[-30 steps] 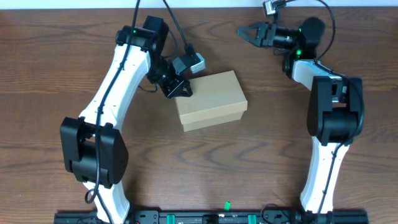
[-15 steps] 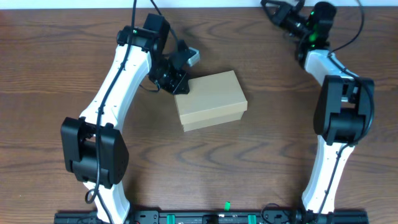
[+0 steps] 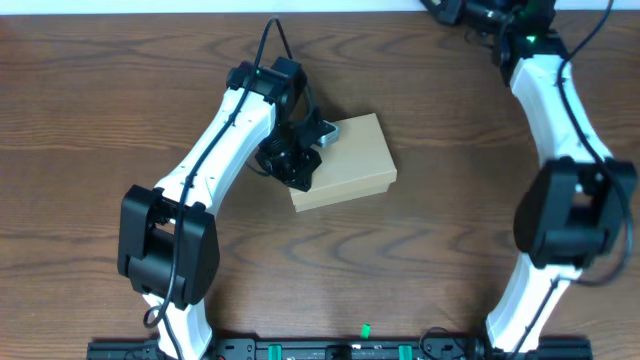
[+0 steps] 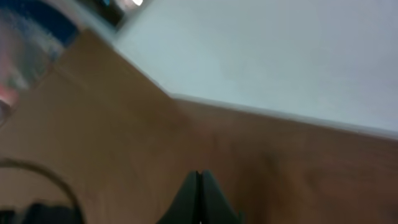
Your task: Pack container
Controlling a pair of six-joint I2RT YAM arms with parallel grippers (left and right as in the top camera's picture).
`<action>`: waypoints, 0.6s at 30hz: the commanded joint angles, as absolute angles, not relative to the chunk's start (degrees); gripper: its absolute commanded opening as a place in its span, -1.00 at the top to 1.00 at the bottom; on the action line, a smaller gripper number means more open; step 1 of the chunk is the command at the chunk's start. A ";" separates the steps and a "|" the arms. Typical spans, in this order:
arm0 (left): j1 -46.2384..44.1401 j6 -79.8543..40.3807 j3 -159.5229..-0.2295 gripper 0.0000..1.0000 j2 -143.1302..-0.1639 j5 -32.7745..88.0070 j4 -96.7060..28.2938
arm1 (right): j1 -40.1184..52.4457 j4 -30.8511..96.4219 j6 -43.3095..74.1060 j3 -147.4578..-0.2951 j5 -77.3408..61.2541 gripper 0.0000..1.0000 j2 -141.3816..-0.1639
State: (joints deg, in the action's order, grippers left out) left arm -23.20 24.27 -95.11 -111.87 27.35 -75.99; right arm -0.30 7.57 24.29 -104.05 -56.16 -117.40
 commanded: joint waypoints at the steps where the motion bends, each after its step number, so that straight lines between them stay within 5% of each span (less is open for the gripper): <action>1: -23.20 25.21 -94.30 0.88 -110.59 26.35 -75.79 | 1.54 18.65 1.98 -104.36 -45.91 0.97 -111.18; 10: -21.23 16.47 -94.39 0.88 -99.98 26.98 -64.64 | 4.21 49.80 -13.82 -103.61 -32.77 0.97 -105.12; 18: -18.76 18.13 -94.35 0.88 -90.78 25.41 -69.06 | 11.07 60.60 -15.07 -98.50 -30.24 0.97 -105.12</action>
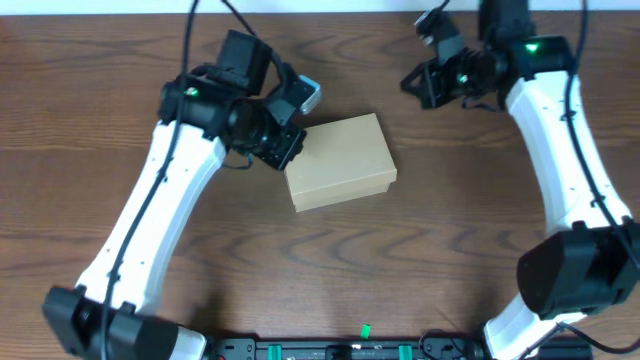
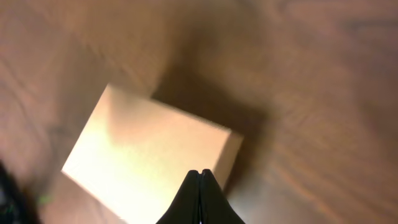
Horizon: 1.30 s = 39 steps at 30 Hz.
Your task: Pack container
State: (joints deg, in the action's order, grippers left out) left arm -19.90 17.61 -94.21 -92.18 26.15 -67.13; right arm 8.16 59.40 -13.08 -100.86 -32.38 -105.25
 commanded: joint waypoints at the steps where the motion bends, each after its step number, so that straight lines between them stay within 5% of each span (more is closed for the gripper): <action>1: -18.59 19.07 -94.26 0.88 -90.17 25.50 -70.22 | 11.86 60.71 -15.05 -97.38 -29.19 0.98 -105.12; 24: -18.17 20.12 -86.50 0.88 -86.65 31.14 -66.67 | 13.96 54.83 -14.83 -81.03 -28.73 0.97 -102.43; 39: -18.35 14.44 -65.28 0.88 -86.65 34.17 -49.43 | 13.80 54.39 -13.72 -81.03 -26.81 0.97 -92.88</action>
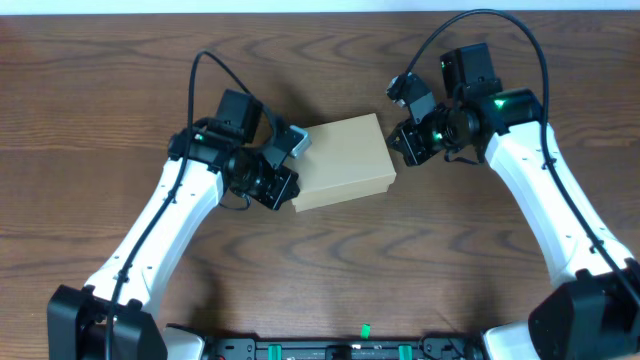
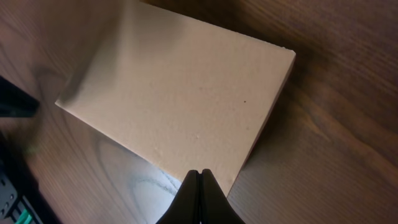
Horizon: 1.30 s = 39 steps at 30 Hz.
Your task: Pack container
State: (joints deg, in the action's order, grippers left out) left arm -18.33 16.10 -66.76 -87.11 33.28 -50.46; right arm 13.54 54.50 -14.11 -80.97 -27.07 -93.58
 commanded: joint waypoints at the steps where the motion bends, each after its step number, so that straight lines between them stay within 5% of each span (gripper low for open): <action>1: -18.35 14.04 -64.62 0.88 -86.67 33.80 -48.75 | 13.80 54.39 -13.72 -81.03 -26.81 0.97 -92.88; 28: -18.37 11.07 -57.34 0.88 -86.87 31.42 -41.76 | 13.98 56.97 -12.27 -78.15 -26.70 0.98 -92.90; 39: -18.37 10.37 -57.34 0.88 -86.87 33.06 -41.71 | 13.96 47.40 -10.04 -66.48 -24.14 0.98 -92.90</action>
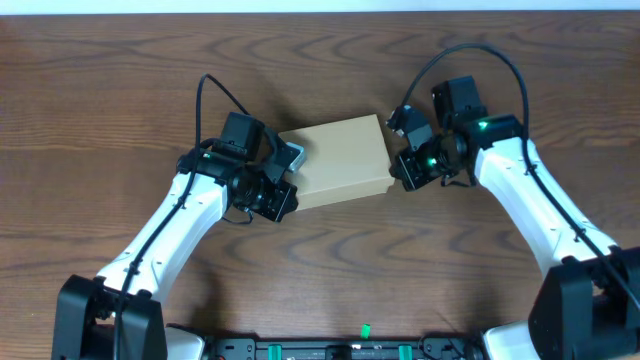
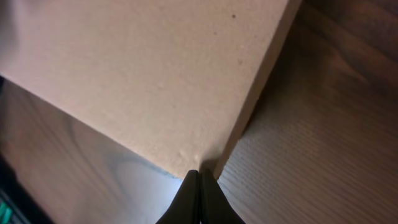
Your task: Pack container
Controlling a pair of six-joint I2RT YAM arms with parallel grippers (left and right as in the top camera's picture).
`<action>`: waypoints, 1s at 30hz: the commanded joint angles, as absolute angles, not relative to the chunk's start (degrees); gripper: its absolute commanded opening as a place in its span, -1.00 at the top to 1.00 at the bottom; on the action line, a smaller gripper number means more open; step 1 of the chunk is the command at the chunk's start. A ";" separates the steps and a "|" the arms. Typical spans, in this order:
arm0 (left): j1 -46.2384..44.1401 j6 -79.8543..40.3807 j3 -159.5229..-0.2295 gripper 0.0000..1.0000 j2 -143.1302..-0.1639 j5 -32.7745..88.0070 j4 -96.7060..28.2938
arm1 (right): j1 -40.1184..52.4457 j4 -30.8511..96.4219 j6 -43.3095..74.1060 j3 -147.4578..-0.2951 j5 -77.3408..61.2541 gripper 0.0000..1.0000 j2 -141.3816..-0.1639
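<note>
A shut tan cardboard box (image 1: pixel 335 162) lies in the middle of the wooden table (image 1: pixel 120 80). My right gripper (image 1: pixel 399 173) is shut, with nothing between its fingers. In the right wrist view its tips (image 2: pixel 200 173) touch the box (image 2: pixel 143 74) at the lower corner of its right end. My left gripper (image 1: pixel 286 172) is against the box's left end, with a grey finger part (image 1: pixel 296 155) beside the box's edge. The overhead view does not show how its jaws stand.
Bare dark wood surrounds the box on all sides. A black rail with green marks (image 1: pixel 365 345) runs along the table's front edge. Both arms' cables loop above the wrists.
My right gripper has come in from just off the box's right end to touch its lower right corner. The box has turned slightly. My left gripper stays at the left end.
At first my left gripper was over the box's left corner and my right arm was raised at the far back right. Then both arms were behind the box. Later they stood at its two ends, and now both press against it.
</note>
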State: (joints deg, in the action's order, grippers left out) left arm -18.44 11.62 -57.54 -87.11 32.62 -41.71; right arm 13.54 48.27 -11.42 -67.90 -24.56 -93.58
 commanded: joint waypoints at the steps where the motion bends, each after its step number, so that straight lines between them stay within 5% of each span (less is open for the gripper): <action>1: -18.37 9.98 -57.34 0.88 -86.87 33.08 -41.74 | 13.98 46.98 -10.07 -66.02 -24.14 0.98 -92.90; 10: -18.35 8.51 -57.49 0.88 -82.04 36.69 -41.95 | 13.91 46.65 -8.38 -66.85 -27.70 0.98 -90.08; 16: -17.96 8.32 -57.47 0.88 -69.21 29.39 -45.52 | 12.53 45.39 -2.55 -66.85 -17.08 0.98 -83.64; 30: -15.99 7.03 -57.47 0.88 -62.46 28.05 -48.23 | 12.01 39.62 7.79 -63.51 -17.47 0.97 -95.98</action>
State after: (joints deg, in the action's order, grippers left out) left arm -16.27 7.46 -57.54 -62.89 28.45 -47.81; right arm 11.20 39.77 4.93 -63.72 -17.19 -95.00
